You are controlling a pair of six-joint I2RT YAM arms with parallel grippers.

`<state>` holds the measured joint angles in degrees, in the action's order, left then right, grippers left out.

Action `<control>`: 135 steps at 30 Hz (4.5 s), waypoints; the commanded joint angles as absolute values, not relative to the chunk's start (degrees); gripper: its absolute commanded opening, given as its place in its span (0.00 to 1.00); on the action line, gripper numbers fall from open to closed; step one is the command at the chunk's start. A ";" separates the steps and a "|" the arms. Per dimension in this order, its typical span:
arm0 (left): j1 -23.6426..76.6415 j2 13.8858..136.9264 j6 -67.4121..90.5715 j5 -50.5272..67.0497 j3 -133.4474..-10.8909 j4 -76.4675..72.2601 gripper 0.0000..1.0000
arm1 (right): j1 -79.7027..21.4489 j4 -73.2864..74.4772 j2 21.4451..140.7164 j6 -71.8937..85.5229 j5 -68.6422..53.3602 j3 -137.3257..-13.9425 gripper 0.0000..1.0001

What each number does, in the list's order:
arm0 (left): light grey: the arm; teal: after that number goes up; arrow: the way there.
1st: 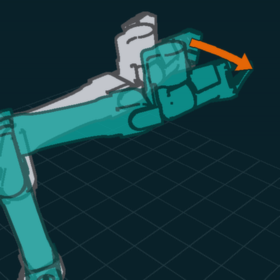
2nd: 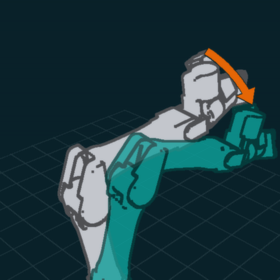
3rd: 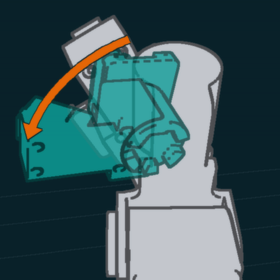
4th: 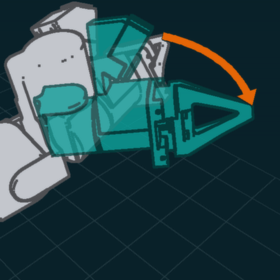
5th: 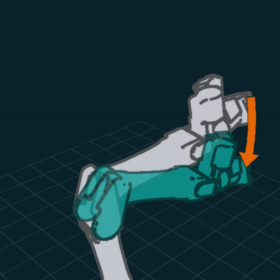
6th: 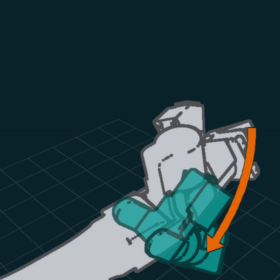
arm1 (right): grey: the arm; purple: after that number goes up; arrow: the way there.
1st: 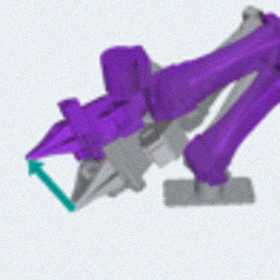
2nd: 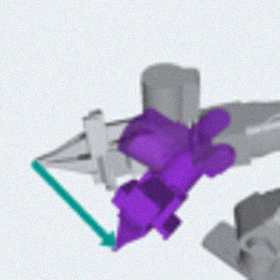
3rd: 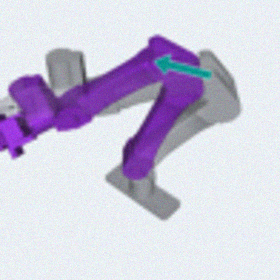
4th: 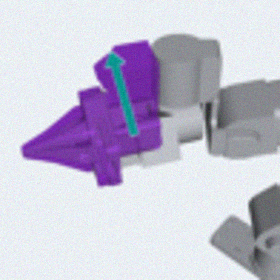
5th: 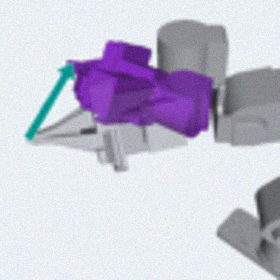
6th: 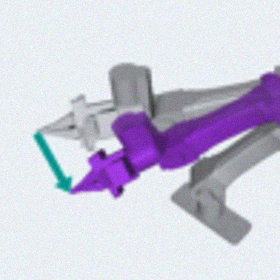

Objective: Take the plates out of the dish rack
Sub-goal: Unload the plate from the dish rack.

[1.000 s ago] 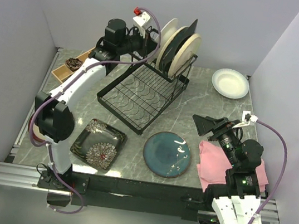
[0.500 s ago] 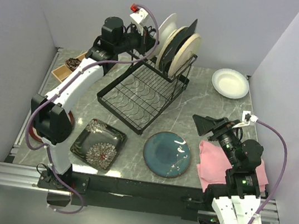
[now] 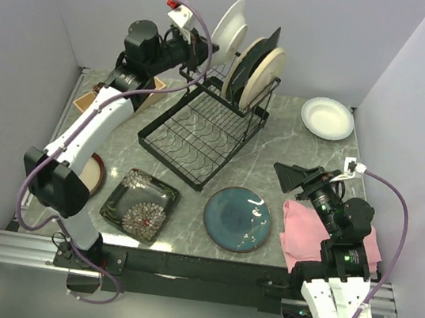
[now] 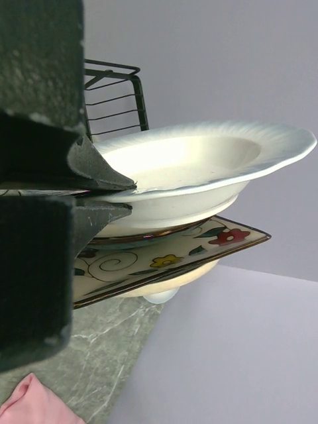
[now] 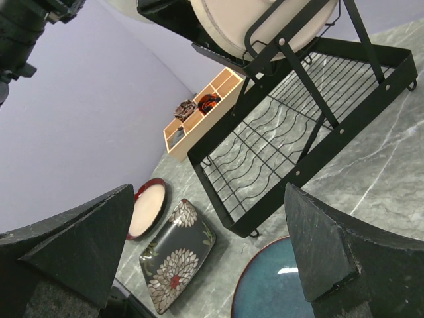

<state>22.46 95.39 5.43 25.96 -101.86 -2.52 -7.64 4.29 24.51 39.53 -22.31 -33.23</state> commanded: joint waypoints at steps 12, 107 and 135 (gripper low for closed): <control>23.29 77.62 -1.21 16.11 -89.58 -14.68 0.01 | -7.91 4.21 26.01 40.25 -21.71 -33.83 1.00; 95.01 87.80 -31.64 -59.06 -57.57 -26.99 0.04 | -26.89 0.45 42.72 66.71 -31.20 -26.81 0.04; 81.26 62.25 10.17 -19.64 -48.02 -10.61 1.00 | -6.43 4.65 36.91 60.21 -22.87 -28.38 0.00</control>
<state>89.45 69.65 -3.18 -36.36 -52.84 -8.27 -11.38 6.50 39.44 63.57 -25.71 -24.05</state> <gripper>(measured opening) 0.995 0.469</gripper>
